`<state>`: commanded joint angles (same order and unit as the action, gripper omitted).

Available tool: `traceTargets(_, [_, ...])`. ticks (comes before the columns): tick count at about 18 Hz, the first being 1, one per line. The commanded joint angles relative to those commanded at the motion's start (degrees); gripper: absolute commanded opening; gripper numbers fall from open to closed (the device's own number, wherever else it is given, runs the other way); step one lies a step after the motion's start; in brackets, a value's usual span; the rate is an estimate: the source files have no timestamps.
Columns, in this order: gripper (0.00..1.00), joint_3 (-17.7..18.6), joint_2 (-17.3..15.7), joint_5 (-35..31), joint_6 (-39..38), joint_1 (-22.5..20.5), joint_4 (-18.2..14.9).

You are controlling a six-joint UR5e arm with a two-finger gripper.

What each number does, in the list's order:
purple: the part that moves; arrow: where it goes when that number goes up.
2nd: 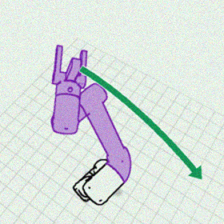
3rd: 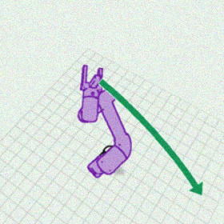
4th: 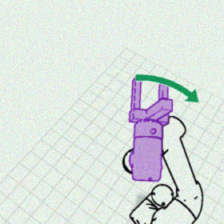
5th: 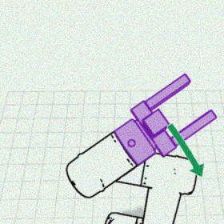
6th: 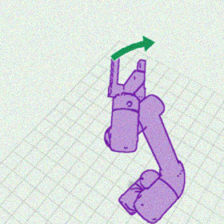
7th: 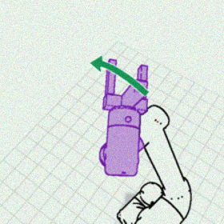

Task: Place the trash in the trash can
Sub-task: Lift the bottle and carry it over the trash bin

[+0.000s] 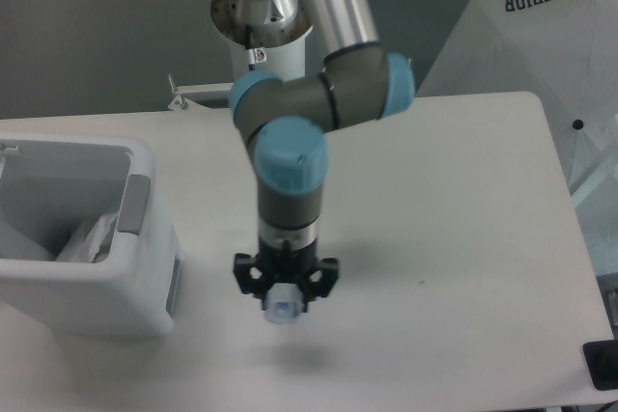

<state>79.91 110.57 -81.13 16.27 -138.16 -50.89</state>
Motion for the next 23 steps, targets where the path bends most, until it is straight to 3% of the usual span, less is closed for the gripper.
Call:
traceTargets(2, [0.61, -2.82, -0.18, 0.09, -2.64, -0.09, 2.62])
traceTargets(4, [0.61, -4.14, -0.7, 0.09, -7.2, -0.27, 7.53])
traceTargets(6, [0.61, -4.76, -2.8, 0.09, -11.51, -0.18, 10.01])
traceTargets(15, [0.61, -7.31, -9.75, 0.97, -17.67, 4.12, 10.28])
traceTargets(23, [0.6, -6.79, -9.59, 1.23, -17.86, 14.92, 10.28])
